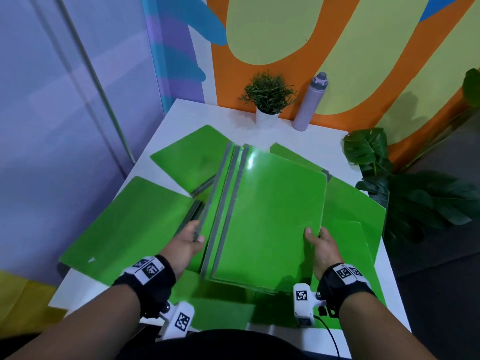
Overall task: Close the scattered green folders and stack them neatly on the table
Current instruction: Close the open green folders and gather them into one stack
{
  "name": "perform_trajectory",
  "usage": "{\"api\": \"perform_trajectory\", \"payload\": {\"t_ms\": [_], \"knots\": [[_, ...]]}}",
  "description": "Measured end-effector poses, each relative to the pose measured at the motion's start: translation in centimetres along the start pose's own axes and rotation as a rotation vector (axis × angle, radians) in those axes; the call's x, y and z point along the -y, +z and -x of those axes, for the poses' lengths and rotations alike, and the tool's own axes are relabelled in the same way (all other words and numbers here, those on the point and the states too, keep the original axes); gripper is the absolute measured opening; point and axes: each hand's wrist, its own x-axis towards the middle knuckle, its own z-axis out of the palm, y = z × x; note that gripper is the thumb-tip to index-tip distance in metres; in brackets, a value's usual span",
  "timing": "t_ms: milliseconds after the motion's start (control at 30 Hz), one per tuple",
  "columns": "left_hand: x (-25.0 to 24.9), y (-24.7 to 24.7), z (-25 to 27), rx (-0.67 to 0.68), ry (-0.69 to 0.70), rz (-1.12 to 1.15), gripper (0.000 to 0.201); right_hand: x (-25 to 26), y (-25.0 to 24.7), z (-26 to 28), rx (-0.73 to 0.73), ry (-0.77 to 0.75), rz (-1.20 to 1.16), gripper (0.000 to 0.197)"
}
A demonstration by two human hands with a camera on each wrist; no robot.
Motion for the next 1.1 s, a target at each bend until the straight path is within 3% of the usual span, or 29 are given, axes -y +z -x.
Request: {"api": "perform_trajectory", "payload": {"t_ms": [133,267,400,500,600,767,867,1000,1100], "knots": [[1.1,0.6,-1.8,-0.001,-0.049,-0.172,0.042,-0.8,0.1,-0.1,-0.07,-0.046,0.027,0.066],[3.9,-2.2,-3.6,-0.3,-0.098,-0.667,0.029,-1.2,-0.5,-0.1,-0.103,-0.026,0.077,0.069],[7.4,-3.9,-3.5,-0.288,-0.238,-1.026,0.038,-2.0,-1.3,0.1,-0.152,-0.002,0.099,0.069],[8.7,-4.3,-3.5,-0.317,-0.197,-1.091,0.028,-2.0,-1.7,0.3,-0.154,-0.002,0.072,0.068],[7.3,-4.4,-3.5,-0.377,-0.156,-1.045,0.02,-1.5,-2.2,0.3,-0.155,-0.015,0.053,0.068],[-0.1,-5.3,-2.4,-0.663,0.142,-0.776,0.013,0.8,-3.2,-0.1,-0.175,-0.064,-0.016,0.068],[-5.1,-5.9,-0.3,-0.773,0.222,-0.665,0.013,2.2,-3.3,-0.2,-0.139,-0.073,-0.089,0.074],[-8.7,-5.8,2.5,-0.811,0.357,-0.477,0.011,3.2,-2.6,-0.2,-0.031,-0.079,-0.194,0.08],[-8.6,-5.1,2.4,-0.757,0.415,-0.271,0.005,3.4,-1.6,-0.2,0.046,-0.099,-0.239,0.082]]}}
